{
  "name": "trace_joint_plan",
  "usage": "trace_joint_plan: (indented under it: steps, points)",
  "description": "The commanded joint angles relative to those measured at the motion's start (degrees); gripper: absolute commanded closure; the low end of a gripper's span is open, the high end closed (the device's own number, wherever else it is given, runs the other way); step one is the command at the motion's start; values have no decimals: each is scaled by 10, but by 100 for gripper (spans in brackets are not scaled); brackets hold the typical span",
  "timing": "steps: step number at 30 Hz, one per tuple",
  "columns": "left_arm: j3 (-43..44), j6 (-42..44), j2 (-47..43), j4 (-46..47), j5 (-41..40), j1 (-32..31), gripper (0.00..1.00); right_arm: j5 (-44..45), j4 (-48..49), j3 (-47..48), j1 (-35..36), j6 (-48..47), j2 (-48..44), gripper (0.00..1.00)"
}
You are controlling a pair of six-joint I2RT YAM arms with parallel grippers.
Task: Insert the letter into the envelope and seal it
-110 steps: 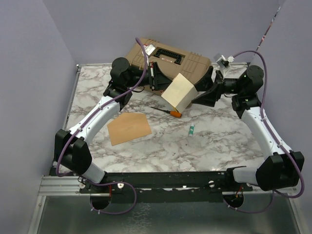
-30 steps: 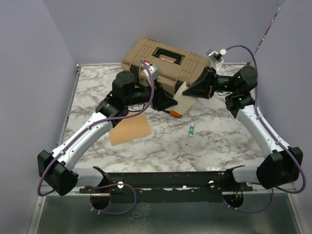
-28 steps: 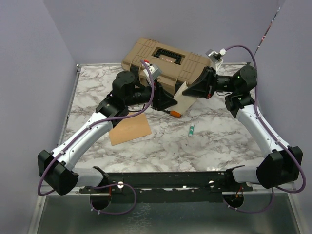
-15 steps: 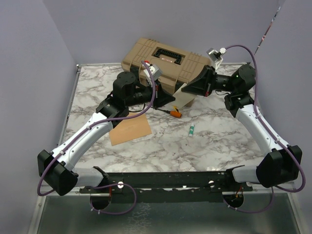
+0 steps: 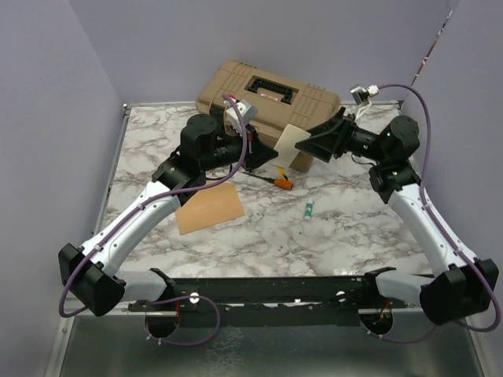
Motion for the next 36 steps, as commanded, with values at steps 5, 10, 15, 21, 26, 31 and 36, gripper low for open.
trace_joint_plan:
  steps: [5,10,15,21,26,31,36]
  points:
    - [22,-101,-41,77,-34,-1,100,115,220,-137,5,139,-60,8]
    - [26,-125,-38,109,-18,0,100,63,379,-126,22,243,-1,8]
    - [19,-149,-35,131,0,0,100,72,424,-99,36,275,24,12]
    - [15,-158,-34,143,2,-1,100,59,489,-70,50,334,59,46]
    - [12,-152,-38,141,-4,0,100,71,487,-73,51,340,62,79]
    - [8,-133,-43,108,-18,-1,97,97,379,-64,51,283,50,99]
    - [-45,-76,-75,-9,-129,-1,26,151,103,-26,51,87,38,99]
